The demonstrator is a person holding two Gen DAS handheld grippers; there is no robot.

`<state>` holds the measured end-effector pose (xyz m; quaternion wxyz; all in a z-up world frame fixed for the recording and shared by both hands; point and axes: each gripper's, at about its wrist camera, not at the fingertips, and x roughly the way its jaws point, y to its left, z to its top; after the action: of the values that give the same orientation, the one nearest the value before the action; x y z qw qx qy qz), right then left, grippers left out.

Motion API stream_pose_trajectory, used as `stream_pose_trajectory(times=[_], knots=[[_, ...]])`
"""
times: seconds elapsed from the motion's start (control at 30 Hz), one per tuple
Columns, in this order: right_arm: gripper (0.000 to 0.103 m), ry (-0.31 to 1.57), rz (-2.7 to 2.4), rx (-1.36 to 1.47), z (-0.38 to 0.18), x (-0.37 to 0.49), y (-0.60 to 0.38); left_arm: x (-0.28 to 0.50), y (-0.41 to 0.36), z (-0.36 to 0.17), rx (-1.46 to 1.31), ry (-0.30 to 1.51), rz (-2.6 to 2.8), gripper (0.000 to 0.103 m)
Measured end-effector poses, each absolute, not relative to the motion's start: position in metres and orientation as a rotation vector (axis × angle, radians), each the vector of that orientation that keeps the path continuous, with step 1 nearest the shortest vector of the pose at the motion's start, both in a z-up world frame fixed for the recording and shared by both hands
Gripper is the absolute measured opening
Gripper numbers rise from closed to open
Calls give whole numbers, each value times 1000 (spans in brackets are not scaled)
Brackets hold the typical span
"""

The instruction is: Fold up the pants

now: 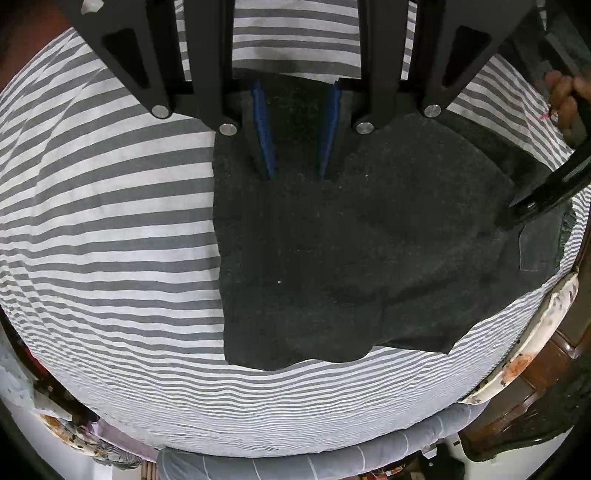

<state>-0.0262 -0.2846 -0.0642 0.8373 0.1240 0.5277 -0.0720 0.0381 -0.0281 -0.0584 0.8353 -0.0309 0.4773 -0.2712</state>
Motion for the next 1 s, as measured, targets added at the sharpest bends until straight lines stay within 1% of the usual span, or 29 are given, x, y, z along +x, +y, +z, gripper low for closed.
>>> stream_pose_trajectory(times=[0.03, 0.13, 0.2, 0.27, 0.3, 0.33, 0.47, 0.6, 0.8, 1.0], knots=[[24, 1116, -151, 263, -65, -25, -285, 35, -17, -55, -66, 1003, -562, 34], [24, 1116, -157, 261, -65, -25, -284, 28, 34, -40, -106, 968, -506, 38], [26, 1114, -166, 269, -64, -24, -283, 28, 70, -31, -155, 946, -462, 43], [35, 1104, -160, 298, -62, -23, -283, 29, 117, -22, -229, 906, -393, 54], [45, 1100, -149, 314, -62, -23, -283, 31, 137, -21, -259, 894, -362, 56], [47, 1097, -142, 319, -60, -23, -281, 34, 155, -21, -289, 886, -334, 58], [49, 1078, -178, 252, -48, -22, -260, 45, 228, -34, -499, 894, -252, 58], [49, 1080, -178, 276, -46, -23, -246, 58, 273, -60, -736, 901, -243, 58], [49, 1070, -207, 291, -41, -22, -235, 73, 290, -88, -912, 909, -305, 58], [50, 1047, -229, 279, -32, -21, -230, 87, 283, -108, -952, 924, -319, 58]])
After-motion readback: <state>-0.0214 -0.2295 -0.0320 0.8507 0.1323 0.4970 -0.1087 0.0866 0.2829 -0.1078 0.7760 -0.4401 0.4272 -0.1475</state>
